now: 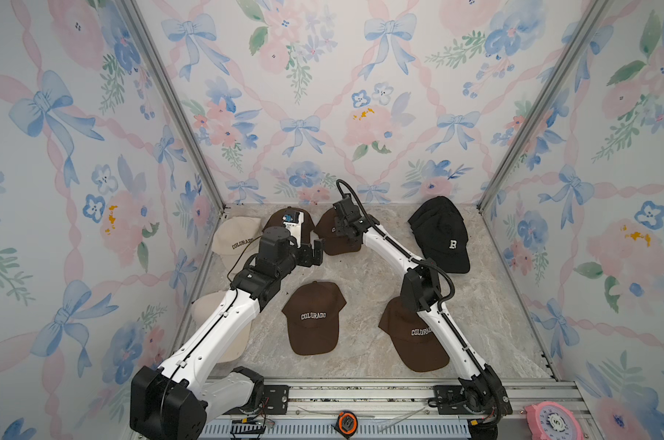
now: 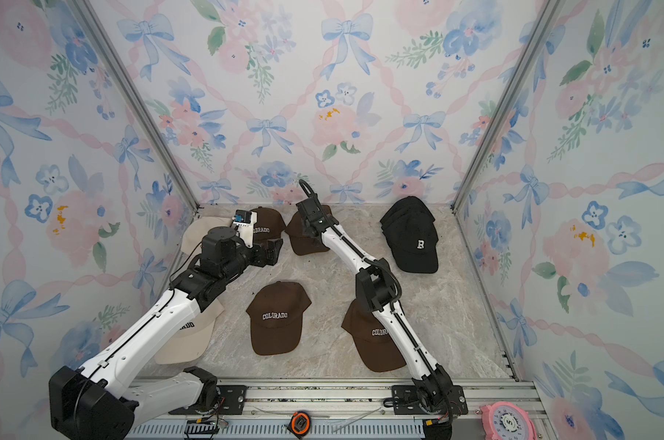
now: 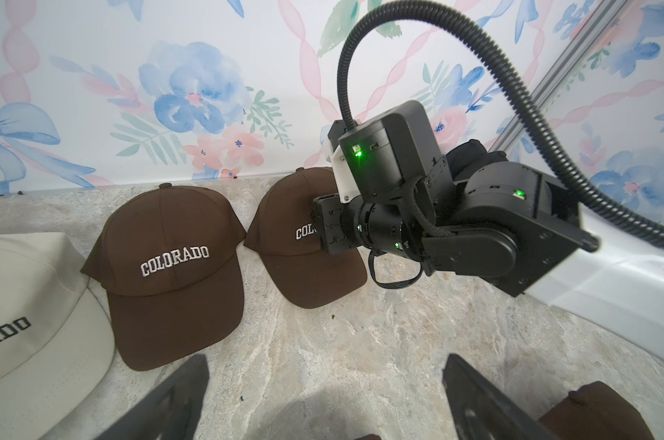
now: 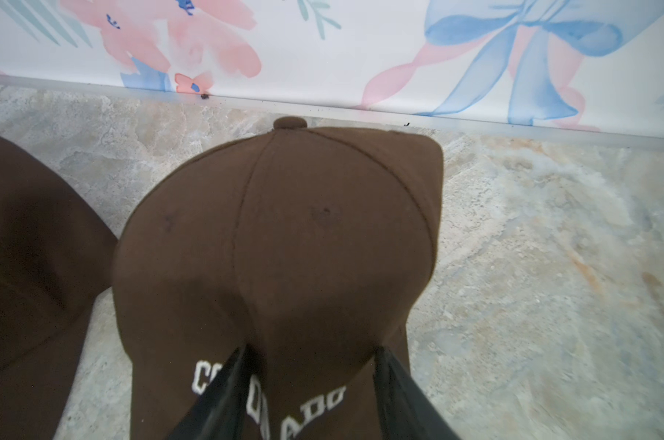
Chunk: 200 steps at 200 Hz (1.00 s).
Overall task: Stack the baseball caps by color
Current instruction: Move the baseball cap to the center of the board.
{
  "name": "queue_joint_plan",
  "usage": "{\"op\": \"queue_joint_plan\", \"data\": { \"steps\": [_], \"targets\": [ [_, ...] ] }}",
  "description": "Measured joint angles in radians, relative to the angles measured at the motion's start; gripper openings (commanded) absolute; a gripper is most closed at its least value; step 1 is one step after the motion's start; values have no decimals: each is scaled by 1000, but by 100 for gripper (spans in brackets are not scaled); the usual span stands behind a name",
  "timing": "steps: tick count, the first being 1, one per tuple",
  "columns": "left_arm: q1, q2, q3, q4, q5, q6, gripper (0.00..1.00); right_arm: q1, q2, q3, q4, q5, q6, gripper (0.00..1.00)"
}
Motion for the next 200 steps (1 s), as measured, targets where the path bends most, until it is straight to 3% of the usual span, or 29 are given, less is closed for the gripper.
{"op": "queue_joint_plan", "data": {
  "steps": [39,84,142,200],
  "targets": [
    [0,-2,0,0,0,0,98,-6,6,4,1,-9,15,36],
    [1,-2,0,-1,-1,0,98,-17,7,5,2,-23,29,10],
    [1,1,0,1,0,-1,98,-48,-4,-30,12,-25,24,4],
    [1,32,3,21,9,-6,98,-94,-168,-261,21,-31,22,3]
  ]
}}
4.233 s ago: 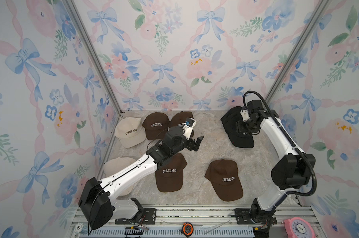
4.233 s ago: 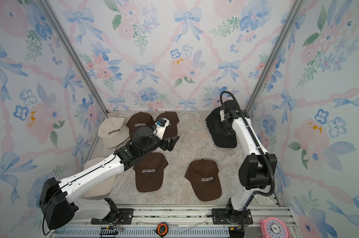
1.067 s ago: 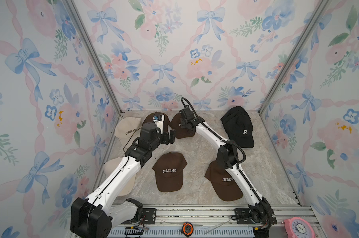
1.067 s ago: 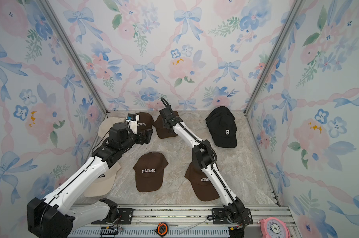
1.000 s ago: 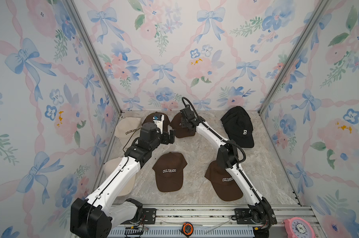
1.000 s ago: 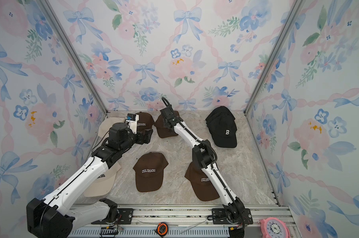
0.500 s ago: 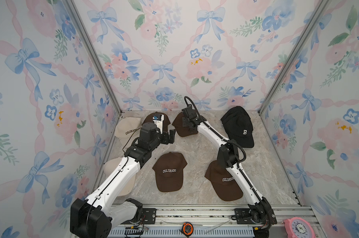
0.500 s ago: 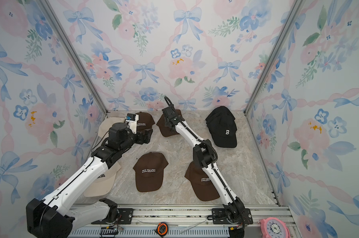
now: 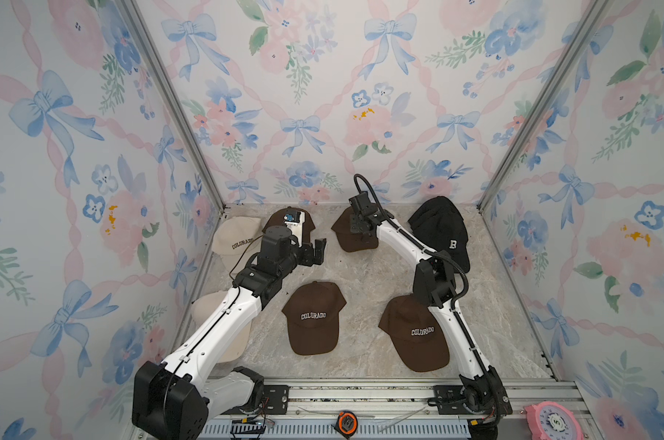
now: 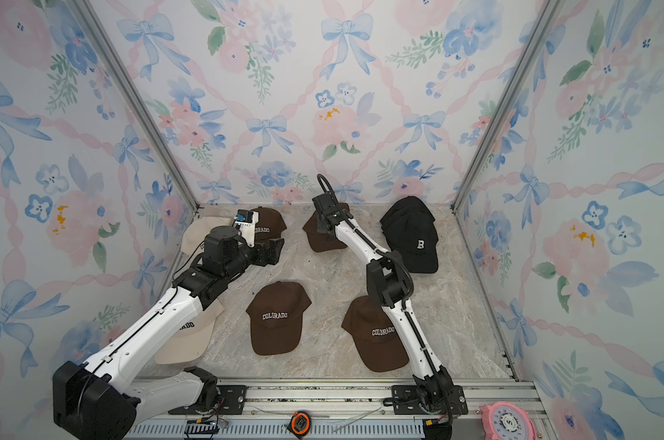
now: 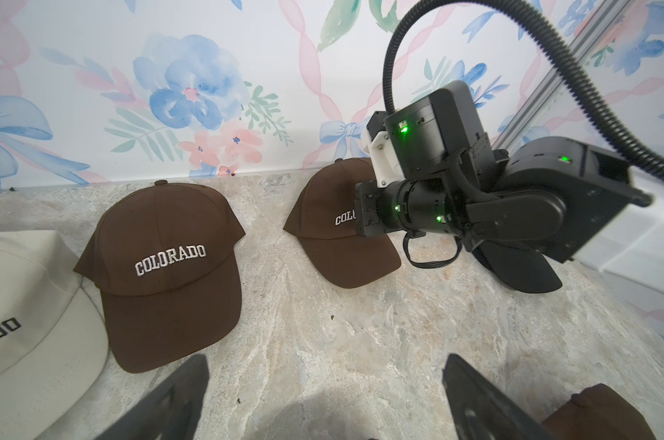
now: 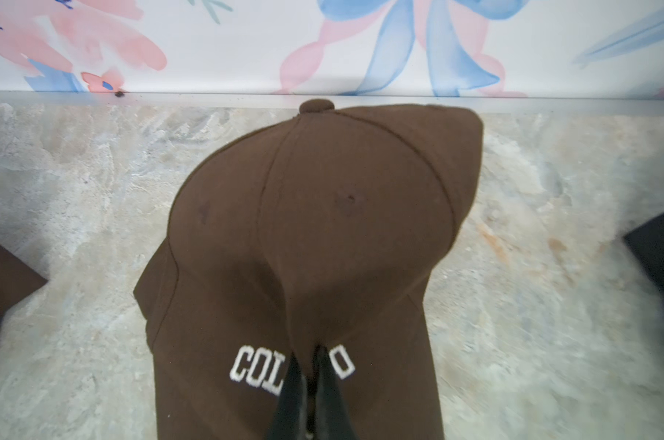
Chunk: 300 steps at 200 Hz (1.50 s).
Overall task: Stack the baseball caps by color
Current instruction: Move the baseball cap to the center of the board.
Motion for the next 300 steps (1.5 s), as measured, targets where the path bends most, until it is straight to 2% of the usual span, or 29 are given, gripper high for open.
{"op": "queue_joint_plan", "data": {
  "steps": [57,98,155,198,214,254,300],
  "targets": [
    [0,53,23,45,41,-7,98,-50,-219,-253,2,-23,-6,2],
    [-1,80,32,80,66,-15,98,-61,-337,-360,21,-36,-6,3],
    [-21,90,32,109,73,-28,98,-62,-348,-418,47,-45,14,4],
    [-40,89,31,124,72,-33,98,-69,-290,-359,52,-45,20,6],
    [-44,85,27,123,72,-34,98,-73,-254,-322,53,-48,21,9],
    [-53,68,21,121,61,-40,98,-95,-192,-277,39,-62,26,33],
    [-55,37,18,119,45,-44,98,-109,-186,-273,38,-82,30,38]
  ]
}}
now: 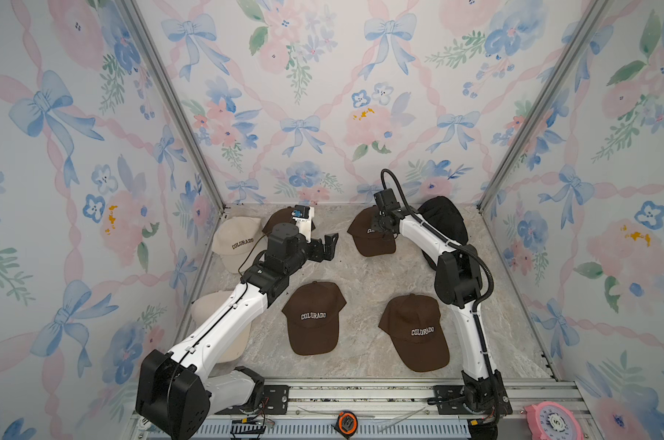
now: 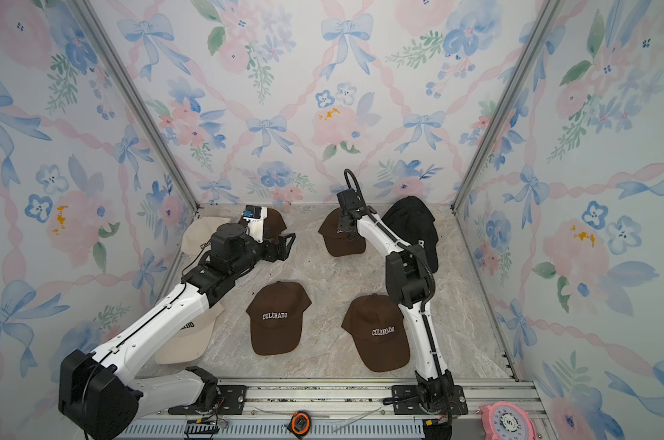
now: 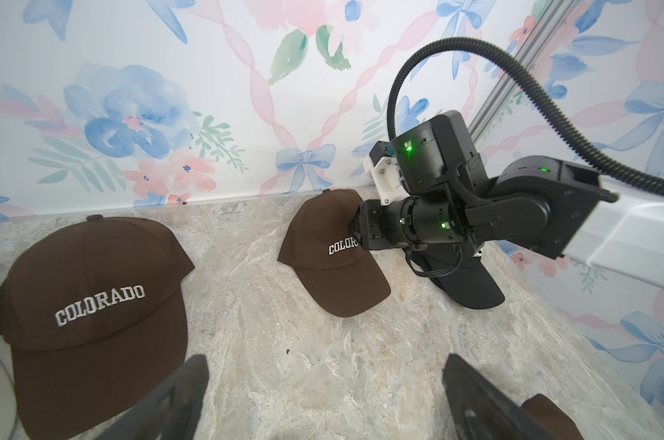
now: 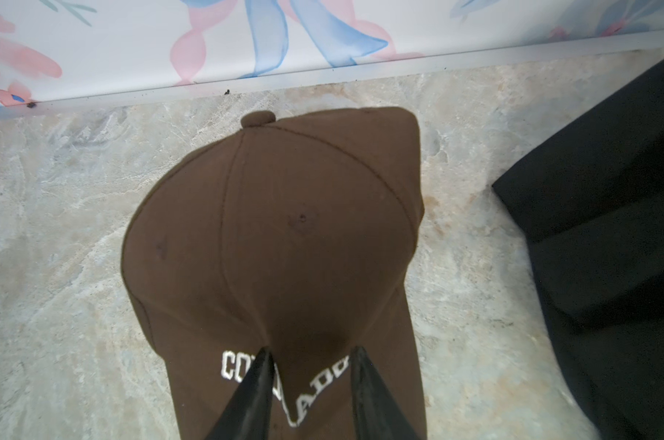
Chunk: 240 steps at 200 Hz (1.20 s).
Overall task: Stack the baseball caps by color
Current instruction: Move the baseball cap to the center of the board, then pick up the baseball cap from the center of the board.
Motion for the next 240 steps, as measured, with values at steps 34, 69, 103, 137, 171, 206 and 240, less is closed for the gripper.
{"op": "queue_joint_plan", "data": {
  "steps": [34,69,103,137,171,206,240],
  "targets": [
    [-1,-10,-5,0,-7,0,98,-6,-21,-16,-3,-41,-8,44],
    [-12,-10,-12,-3,-10,0,98,-6,-102,-46,-20,-71,-29,50],
    [-23,-11,-13,-3,-10,0,98,-13,-238,-113,-42,-86,-49,51],
    [-56,-22,-28,-3,-18,-1,98,-27,-401,-248,-50,-94,-62,57],
    [-116,-36,-44,-3,-37,-11,98,-32,-551,-433,-58,-105,-73,61],
    [-209,-49,-73,-3,-75,-35,98,-32,-713,-625,-82,-120,-74,61],
    [-312,-77,-119,-3,-125,-69,98,-23,-912,-806,-117,-122,-71,62]
  ]
}}
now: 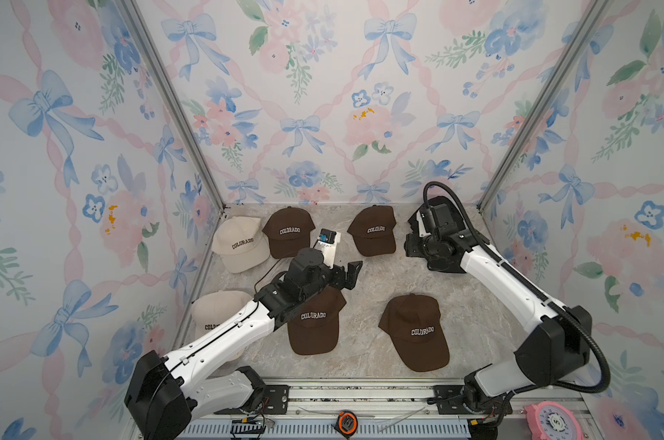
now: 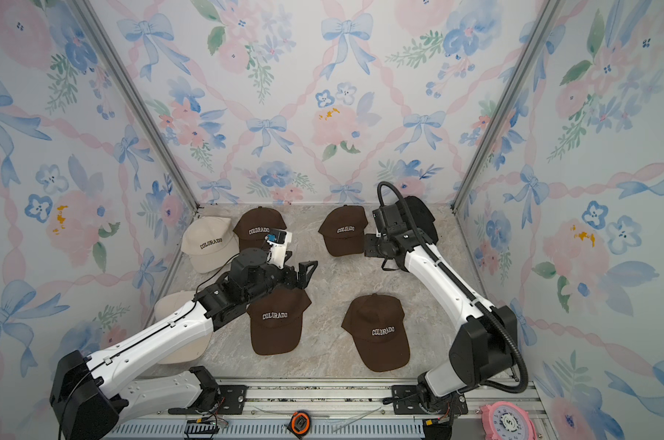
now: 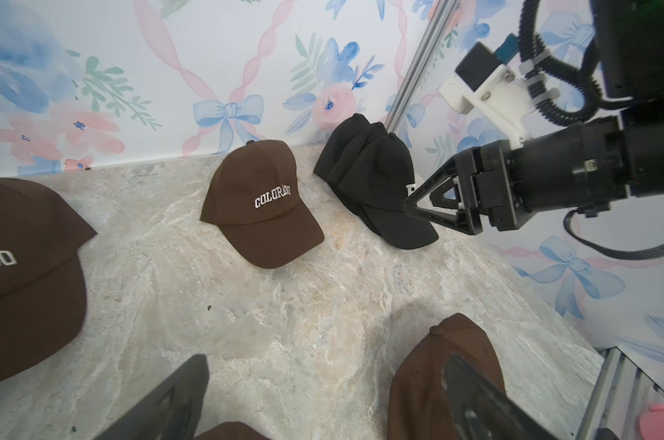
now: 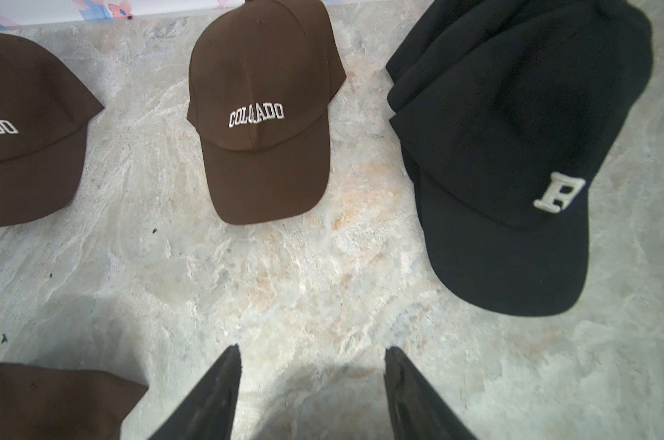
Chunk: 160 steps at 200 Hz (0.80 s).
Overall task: Stack the baseball caps by color
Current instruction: Pick up the baseball cap from the center of the board.
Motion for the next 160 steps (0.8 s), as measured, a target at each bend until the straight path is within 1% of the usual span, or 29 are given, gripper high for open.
{"op": "queue_joint_plan", "data": {
  "steps": [38,87,121,160],
  "targets": [
    [-137,-25,-35,-1,-78,-48,98,37,-228,-209,-53,11,31,63],
    [-322,-49,-90,-6,-193,-113,98,158,-456,-446,-117,28,152,62],
    [-414,-49,-97,-7,-256,-138,98,240,-537,-561,-132,45,257,58],
    [-439,-48,-97,-8,-293,-148,98,313,-563,-623,-134,69,342,52]
  ]
}}
